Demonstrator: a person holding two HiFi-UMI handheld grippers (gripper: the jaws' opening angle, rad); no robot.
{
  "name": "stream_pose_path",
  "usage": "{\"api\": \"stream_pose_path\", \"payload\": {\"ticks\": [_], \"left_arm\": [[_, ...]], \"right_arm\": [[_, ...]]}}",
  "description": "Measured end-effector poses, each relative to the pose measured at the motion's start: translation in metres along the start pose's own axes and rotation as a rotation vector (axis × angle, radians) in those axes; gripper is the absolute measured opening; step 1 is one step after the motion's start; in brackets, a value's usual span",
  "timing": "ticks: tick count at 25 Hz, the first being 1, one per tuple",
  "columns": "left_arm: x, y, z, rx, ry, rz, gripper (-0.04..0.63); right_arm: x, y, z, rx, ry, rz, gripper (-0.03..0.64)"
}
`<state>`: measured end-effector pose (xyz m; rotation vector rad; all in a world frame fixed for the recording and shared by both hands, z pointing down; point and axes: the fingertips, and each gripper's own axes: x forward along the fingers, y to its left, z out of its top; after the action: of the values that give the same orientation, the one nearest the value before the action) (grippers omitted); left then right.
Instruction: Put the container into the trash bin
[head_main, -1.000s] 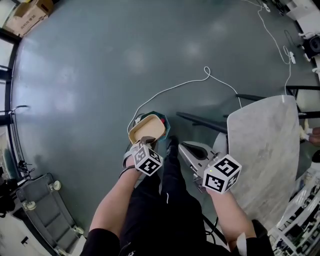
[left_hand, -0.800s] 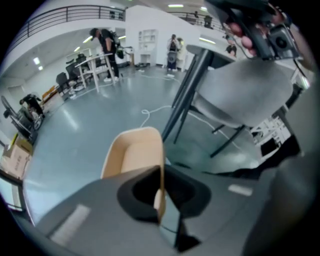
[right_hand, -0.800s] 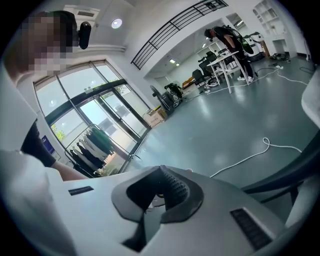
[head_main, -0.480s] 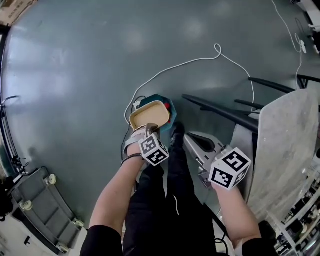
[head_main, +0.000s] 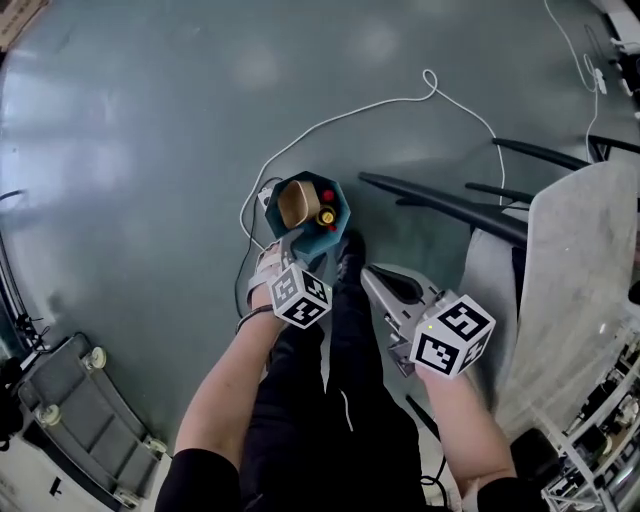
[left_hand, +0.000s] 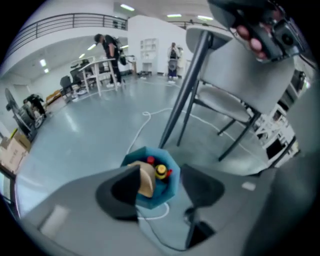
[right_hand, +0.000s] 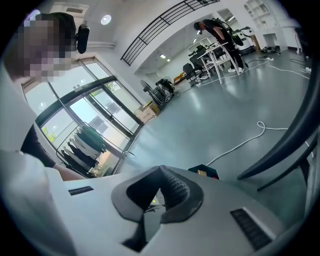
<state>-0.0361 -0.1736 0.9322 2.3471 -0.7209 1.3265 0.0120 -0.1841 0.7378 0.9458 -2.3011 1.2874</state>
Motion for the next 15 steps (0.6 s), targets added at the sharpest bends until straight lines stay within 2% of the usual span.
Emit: {"api": "stream_pose_path", "payload": {"ticks": [3, 6, 10, 13, 15], "left_arm": [[-0.042, 0.006, 0.006, -0.115, -0.055, -0.004, 0.265], [-0.098, 0.01, 0.026, -0.232, -0.133, -0.021, 0.195], [-0.171, 0.033, 0.063, -0.276, -0.262, 0.04, 0.184], [-0.239, 0.059, 0.091, -0.293, -0.369, 0.117, 0.112], [-0.288, 0.067, 0.104, -0.317, -0.424, 0.153, 0.094]], "right_arm": [[-0.008, 0.026, 0.015, -0.01, -0.029, 0.014, -0.006], [-0.022, 0.06, 0.035, -0.04, -0.045, 0.031, -0.006], [-0.037, 0.103, 0.066, -0.114, -0.064, 0.052, -0.006], [-0.053, 0.145, 0.091, -0.182, -0.091, 0.076, -0.006], [-0.071, 0.178, 0.101, -0.223, -0.113, 0.092, -0.006]]}}
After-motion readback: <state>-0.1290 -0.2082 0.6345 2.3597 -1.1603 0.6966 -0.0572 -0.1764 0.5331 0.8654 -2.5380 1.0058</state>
